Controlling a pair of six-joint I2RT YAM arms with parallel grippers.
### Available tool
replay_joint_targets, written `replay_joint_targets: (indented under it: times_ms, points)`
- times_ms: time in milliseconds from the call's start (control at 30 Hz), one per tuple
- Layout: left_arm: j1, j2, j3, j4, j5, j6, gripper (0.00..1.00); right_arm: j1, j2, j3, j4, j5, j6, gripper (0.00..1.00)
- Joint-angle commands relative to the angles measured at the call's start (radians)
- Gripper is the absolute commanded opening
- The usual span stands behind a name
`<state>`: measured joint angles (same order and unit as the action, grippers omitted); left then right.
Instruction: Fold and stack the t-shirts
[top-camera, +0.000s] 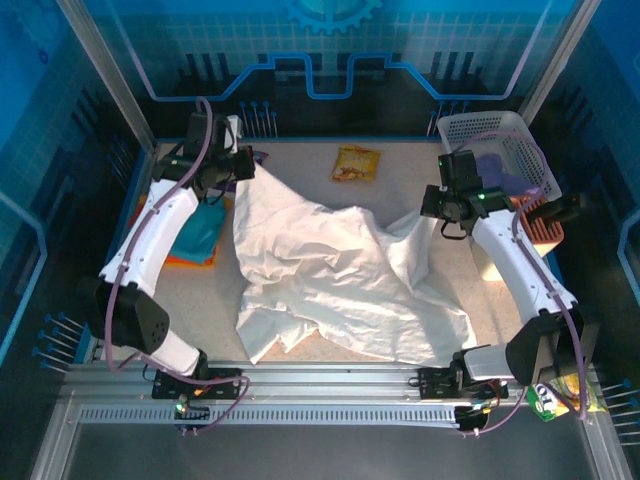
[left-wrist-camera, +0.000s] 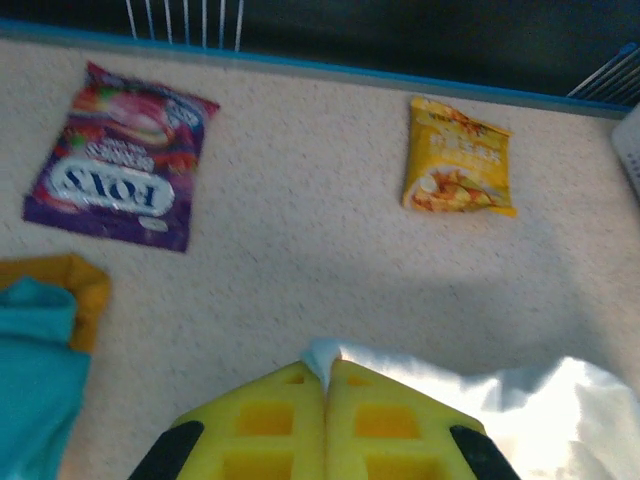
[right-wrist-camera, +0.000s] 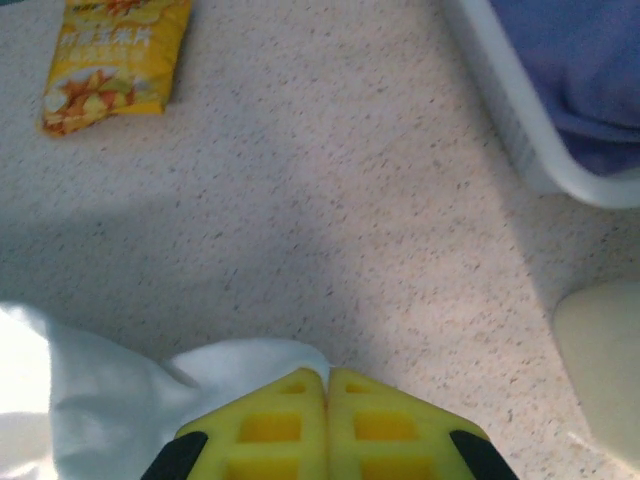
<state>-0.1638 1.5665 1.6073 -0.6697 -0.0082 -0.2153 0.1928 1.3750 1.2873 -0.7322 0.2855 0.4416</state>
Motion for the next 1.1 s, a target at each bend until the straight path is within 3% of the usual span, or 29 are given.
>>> replay_joint_targets:
  times_ms: [0,400,767,933,1000,1067]
  points:
    - [0.051,0.031,0.057,-0.003,-0.041,0.088,0.0,-0.048,0.045,0.066,0.029,0.077,-0.016,0.0]
    - [0.123,0.237,0.281,0.116,-0.05,0.111,0.0,-0.169,0.255,0.325,0.036,0.069,-0.01,0.0]
    - [0.125,0.439,0.388,0.19,-0.063,0.116,0.03,-0.182,0.438,0.425,0.021,0.047,-0.035,0.0]
    - [0.126,0.545,0.47,0.195,-0.062,0.112,0.2,-0.183,0.536,0.492,0.001,0.056,-0.044,0.0]
    - [0.126,0.585,0.516,0.16,-0.063,0.108,0.39,-0.183,0.582,0.539,-0.037,0.057,-0.053,0.11]
    - [0.126,0.61,0.559,0.107,-0.073,0.096,0.71,-0.182,0.62,0.583,-0.076,0.049,-0.061,0.29]
